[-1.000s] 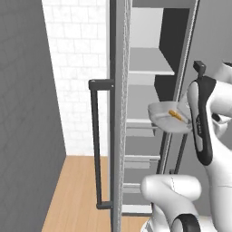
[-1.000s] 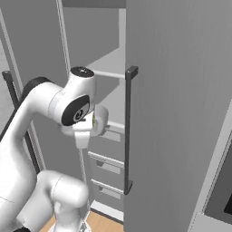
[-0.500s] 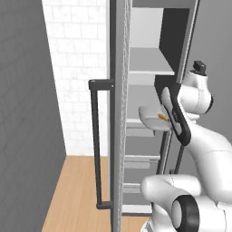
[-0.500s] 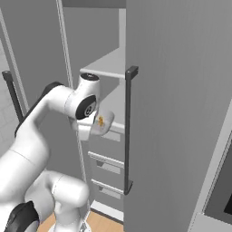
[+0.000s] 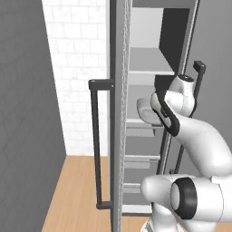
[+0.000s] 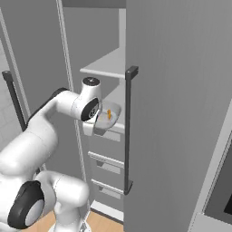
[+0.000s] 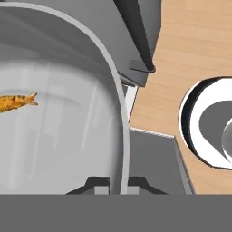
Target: Take the meat container that has the shrimp and place it on the second highest rack of the freezer. Then take the vegetable container that has the tomato and avocado and place it on the highest rack of the freezer.
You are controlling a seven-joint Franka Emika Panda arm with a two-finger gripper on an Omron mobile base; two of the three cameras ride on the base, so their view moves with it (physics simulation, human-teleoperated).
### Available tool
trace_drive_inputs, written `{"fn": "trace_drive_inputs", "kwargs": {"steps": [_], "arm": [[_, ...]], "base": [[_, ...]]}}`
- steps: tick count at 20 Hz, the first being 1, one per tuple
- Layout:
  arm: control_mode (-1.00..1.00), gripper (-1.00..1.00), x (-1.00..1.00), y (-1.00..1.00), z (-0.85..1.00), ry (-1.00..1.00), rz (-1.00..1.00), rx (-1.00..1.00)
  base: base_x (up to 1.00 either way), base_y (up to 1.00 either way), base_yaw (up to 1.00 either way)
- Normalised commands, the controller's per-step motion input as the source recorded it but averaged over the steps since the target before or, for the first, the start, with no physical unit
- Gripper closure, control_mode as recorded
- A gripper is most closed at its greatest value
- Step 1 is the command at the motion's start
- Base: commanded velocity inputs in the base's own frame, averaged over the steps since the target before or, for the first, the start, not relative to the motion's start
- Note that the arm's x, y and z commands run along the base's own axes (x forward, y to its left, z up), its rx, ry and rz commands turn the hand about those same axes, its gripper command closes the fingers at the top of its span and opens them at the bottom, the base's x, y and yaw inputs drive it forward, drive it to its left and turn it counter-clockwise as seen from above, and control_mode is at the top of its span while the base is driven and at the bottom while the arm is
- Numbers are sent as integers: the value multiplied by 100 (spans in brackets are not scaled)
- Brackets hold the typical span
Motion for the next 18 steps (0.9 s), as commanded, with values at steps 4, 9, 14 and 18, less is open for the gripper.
{"fn": "trace_drive_inputs", "kwargs": {"steps": [4, 9, 14, 18], "arm": [[-100, 100, 33, -2, -1, 3, 0, -1], [-100, 100, 37, 0, -35, 9, 0, -9], [-100, 100, 56, 0, -27, 0, -1, -13], [-100, 100, 75, 0, -13, 0, -1, -7]], "base": [[0, 0, 0], [0, 0, 0], [0, 0, 0], [0, 0, 0]]}}
